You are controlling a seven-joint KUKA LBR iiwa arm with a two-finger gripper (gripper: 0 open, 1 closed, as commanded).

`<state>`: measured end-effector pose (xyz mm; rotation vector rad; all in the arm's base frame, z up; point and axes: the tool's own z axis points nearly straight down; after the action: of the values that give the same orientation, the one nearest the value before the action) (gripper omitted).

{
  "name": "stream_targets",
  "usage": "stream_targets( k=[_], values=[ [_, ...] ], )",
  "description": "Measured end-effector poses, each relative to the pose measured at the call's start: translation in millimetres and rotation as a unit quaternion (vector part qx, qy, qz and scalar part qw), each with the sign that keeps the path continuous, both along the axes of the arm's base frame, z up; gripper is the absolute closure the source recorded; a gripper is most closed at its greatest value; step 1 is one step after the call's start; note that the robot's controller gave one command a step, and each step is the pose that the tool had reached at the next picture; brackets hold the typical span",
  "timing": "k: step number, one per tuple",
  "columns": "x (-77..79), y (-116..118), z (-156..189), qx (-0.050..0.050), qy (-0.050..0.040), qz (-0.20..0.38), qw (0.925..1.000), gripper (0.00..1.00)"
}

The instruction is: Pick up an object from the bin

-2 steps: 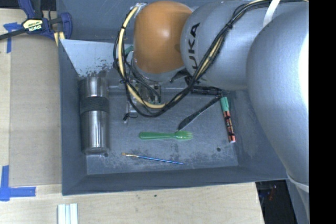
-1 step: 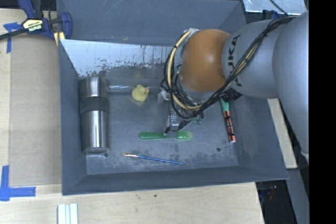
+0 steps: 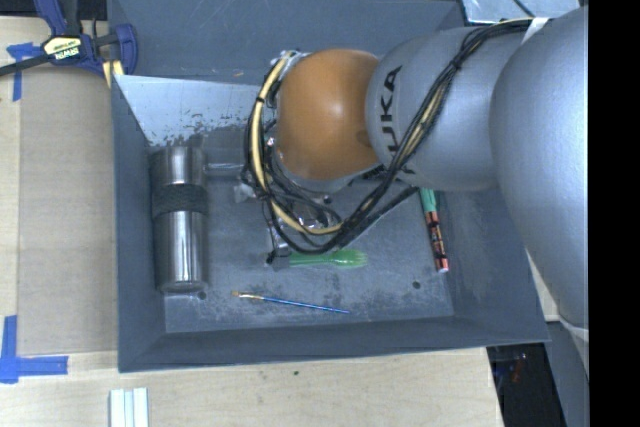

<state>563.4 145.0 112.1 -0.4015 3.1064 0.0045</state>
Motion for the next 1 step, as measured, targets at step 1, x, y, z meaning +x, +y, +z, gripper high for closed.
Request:
stream_targets(
  k=[1],
  values=[
    [5.7, -103.3, -12.4, -0.005, 0.0032, -0.137, 0.9906, 0.00]
  ],
)
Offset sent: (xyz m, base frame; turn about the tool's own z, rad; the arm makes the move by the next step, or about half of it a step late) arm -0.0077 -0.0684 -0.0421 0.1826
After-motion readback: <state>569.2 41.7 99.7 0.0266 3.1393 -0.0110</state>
